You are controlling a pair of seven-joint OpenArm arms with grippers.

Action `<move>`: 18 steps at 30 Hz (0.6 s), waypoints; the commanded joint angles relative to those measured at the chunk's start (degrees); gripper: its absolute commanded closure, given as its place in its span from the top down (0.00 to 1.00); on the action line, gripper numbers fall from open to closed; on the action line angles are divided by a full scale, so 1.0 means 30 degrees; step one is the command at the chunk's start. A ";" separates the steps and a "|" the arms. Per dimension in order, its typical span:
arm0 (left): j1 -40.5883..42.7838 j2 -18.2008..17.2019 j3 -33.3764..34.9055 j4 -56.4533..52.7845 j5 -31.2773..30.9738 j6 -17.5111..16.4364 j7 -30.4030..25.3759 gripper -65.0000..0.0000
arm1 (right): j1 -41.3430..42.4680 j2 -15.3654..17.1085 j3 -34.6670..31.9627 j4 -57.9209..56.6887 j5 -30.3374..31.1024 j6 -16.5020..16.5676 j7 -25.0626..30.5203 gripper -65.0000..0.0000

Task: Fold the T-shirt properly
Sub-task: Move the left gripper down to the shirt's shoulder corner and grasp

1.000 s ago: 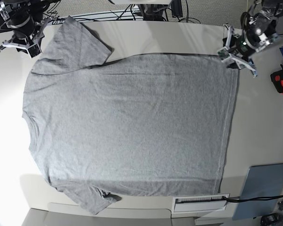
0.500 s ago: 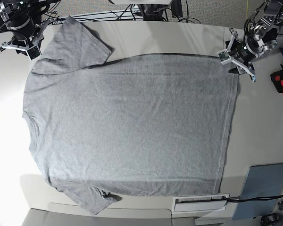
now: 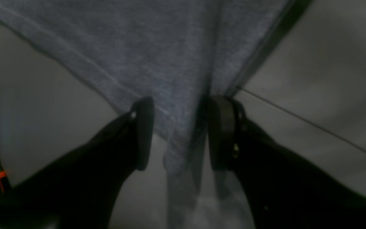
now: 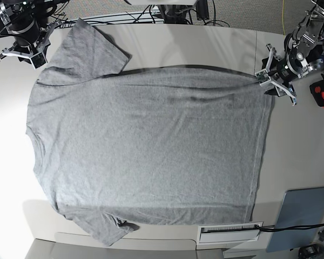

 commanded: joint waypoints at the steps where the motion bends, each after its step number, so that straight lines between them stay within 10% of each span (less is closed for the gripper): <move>1: 0.0182 -0.0284 0.0044 -0.0328 0.0605 -0.1093 0.1217 0.41 | -0.0109 0.0168 0.0175 0.0233 -0.0095 -0.0175 0.0219 0.18; 6: 0.0182 -0.0284 0.0044 -0.0393 0.0605 -0.1872 0.1217 0.00 | -0.0102 0.0175 0.0175 0.0233 -0.0663 -0.0146 0.0211 0.18; 18: 0.0189 -0.0284 0.0044 -0.0393 0.0597 -0.1865 0.1246 0.00 | -0.0117 0.3220 0.0124 0.0233 -0.2812 0.3111 0.0080 0.33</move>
